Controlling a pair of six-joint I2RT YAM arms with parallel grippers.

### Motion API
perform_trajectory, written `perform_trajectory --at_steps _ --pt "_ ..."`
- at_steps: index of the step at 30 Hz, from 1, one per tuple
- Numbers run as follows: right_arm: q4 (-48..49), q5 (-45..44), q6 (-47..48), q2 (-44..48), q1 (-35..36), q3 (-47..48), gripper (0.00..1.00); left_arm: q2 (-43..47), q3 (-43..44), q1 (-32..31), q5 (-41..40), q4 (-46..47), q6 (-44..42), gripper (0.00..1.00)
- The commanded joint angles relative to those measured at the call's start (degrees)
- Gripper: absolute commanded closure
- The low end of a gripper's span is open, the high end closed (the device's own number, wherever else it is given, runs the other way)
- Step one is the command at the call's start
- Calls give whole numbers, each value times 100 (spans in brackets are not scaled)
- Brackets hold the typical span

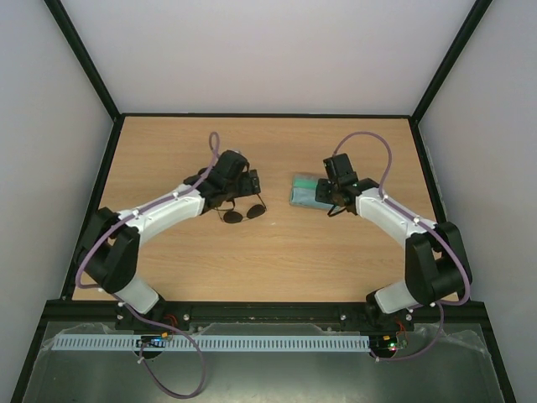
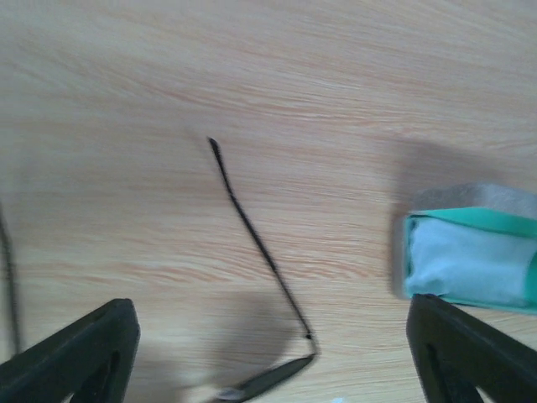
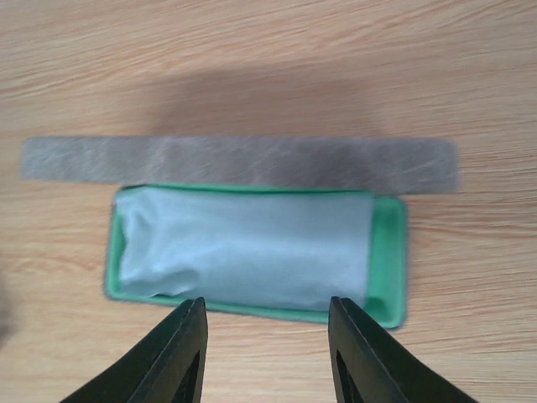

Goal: Organize the sunglasses
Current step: Adjust the sunglasses case at the center of the board, then pick up the sunglasses from the center of the board.

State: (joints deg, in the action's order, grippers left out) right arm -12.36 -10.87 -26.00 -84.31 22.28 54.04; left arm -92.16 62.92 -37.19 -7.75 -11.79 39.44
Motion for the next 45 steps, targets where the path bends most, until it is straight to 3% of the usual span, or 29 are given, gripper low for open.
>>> perform_trajectory --at_steps 1,9,22,28,38,45 --pt "-21 781 -133 183 262 180 58 430 -237 449 68 -306 -117 2" --pt "-796 1707 -90 -717 943 1647 51 1667 -1072 1145 378 -725 90 1" --pt "-2143 1557 138 -2920 1434 3900 49 3446 -1805 1282 567 -1106 270 1" --pt "-2425 1123 225 -3635 1606 4332 49 3808 -2050 1336 594 -1176 275 1" --pt "-2516 1024 301 -4191 1734 4413 50 3679 -2259 1355 792 -987 248 1" --pt "-2558 692 272 -4370 1753 4310 58 3695 -2378 1355 940 -816 299 1"
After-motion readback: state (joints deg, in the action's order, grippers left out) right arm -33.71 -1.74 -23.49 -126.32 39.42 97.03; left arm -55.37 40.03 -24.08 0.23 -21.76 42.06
